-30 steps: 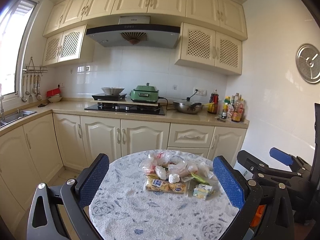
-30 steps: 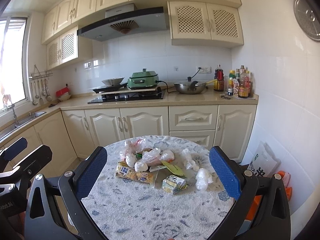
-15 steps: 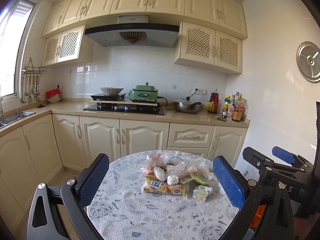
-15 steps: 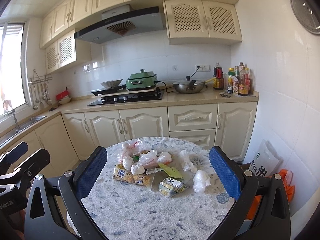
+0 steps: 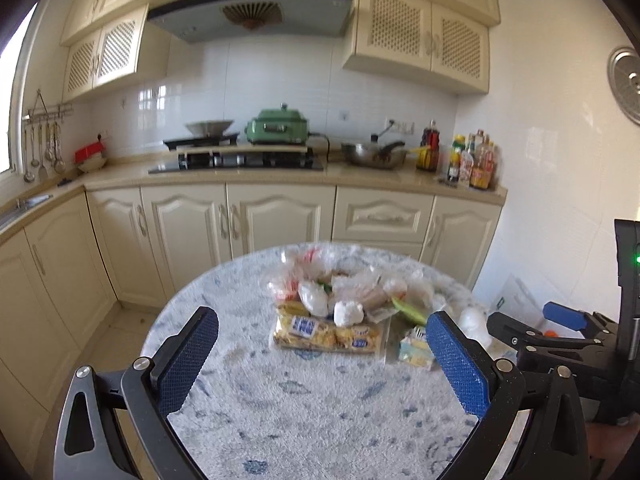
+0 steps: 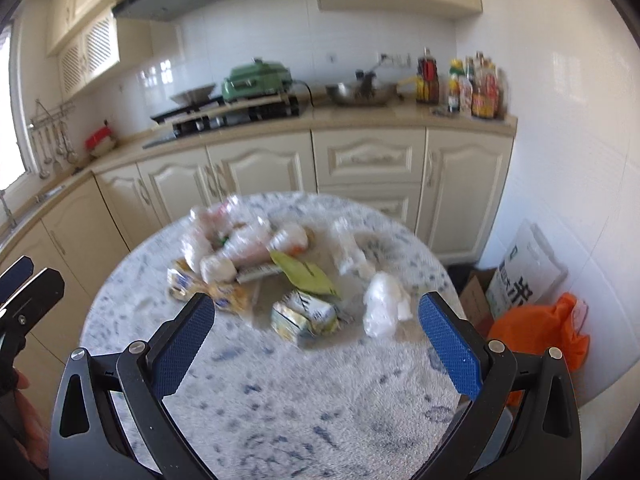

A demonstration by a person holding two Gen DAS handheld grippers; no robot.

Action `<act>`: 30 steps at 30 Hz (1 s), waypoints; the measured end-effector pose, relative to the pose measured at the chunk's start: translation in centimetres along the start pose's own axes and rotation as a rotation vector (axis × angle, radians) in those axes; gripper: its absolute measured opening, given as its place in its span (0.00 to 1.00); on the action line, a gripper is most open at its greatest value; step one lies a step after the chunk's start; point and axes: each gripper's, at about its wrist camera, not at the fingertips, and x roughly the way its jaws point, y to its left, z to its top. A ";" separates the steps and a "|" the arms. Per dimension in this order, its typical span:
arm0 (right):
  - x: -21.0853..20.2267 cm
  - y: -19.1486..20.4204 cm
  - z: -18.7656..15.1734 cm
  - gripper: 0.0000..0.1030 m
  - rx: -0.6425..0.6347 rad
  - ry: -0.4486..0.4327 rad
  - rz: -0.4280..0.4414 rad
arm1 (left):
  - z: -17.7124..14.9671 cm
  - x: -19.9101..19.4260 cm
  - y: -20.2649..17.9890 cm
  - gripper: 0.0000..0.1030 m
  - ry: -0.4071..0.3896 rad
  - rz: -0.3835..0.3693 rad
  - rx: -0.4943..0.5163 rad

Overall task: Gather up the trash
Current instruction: 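Grasp the white plastic bag with left tool while right tool grasps the milk carton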

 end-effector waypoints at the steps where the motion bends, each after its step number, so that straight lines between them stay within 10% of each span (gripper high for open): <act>1: 0.8 -0.2 -0.2 1.00 -0.001 0.018 -0.006 | 0.1 1.0 0.1 0.99 0.019 -0.003 -0.005; 17: 11.4 0.6 -2.9 0.90 -0.021 0.243 0.036 | -1.3 13.0 1.6 0.99 0.200 0.009 -0.037; 30: 15.6 1.5 -2.2 0.85 -0.096 0.260 0.001 | -2.0 17.5 2.3 0.99 0.266 0.002 -0.054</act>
